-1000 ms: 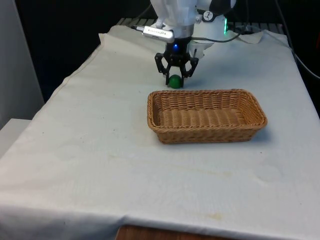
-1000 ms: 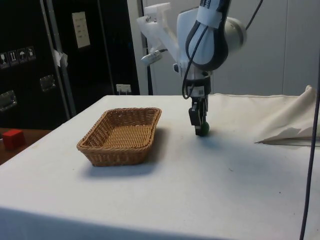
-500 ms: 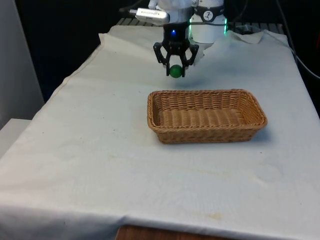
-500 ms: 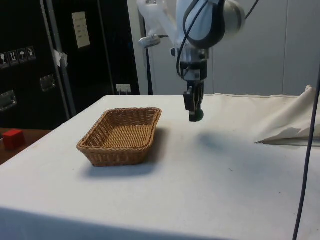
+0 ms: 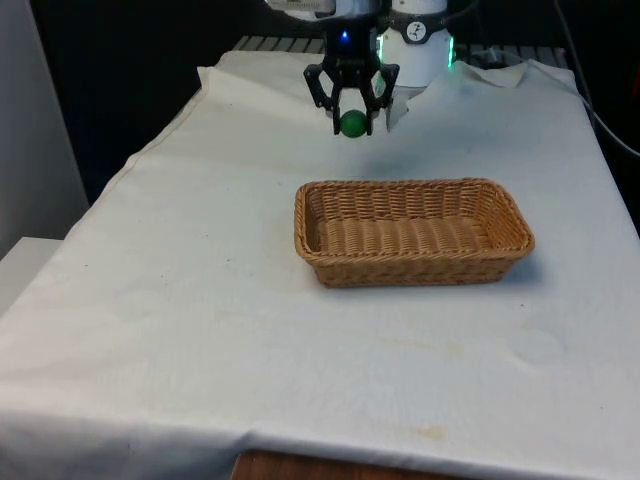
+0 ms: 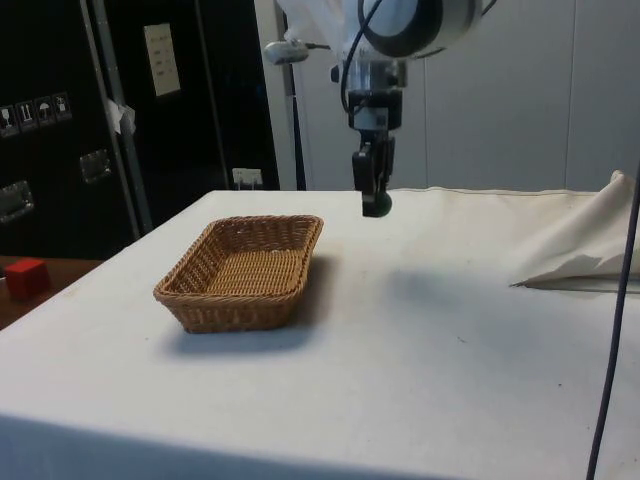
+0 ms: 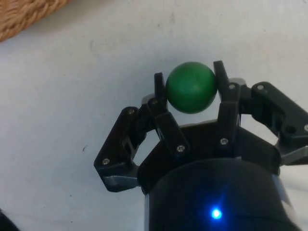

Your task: Pick up the ball and place it into the basket.

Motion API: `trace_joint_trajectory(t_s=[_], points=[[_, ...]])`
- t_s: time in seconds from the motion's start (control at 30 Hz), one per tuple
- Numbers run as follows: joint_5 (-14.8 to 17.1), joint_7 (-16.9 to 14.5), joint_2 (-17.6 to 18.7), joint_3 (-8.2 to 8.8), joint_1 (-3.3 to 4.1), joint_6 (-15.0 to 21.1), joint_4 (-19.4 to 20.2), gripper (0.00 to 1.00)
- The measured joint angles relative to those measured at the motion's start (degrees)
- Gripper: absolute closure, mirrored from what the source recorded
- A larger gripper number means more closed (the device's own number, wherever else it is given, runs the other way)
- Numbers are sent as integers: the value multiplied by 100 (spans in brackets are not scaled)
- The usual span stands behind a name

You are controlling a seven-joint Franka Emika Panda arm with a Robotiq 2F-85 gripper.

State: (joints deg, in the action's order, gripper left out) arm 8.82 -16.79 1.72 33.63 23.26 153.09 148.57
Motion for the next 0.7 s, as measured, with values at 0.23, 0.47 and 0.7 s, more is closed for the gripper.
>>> trace_joint_trajectory(t_s=[0.23, 0.47, 0.7], points=[[-80, 17, -212, 6, 0, -464, -298, 99], [-149, 23, -292, 0, 6, -911, -625, 99], [-149, 23, -304, -80, 29, -1261, -917, 99]])
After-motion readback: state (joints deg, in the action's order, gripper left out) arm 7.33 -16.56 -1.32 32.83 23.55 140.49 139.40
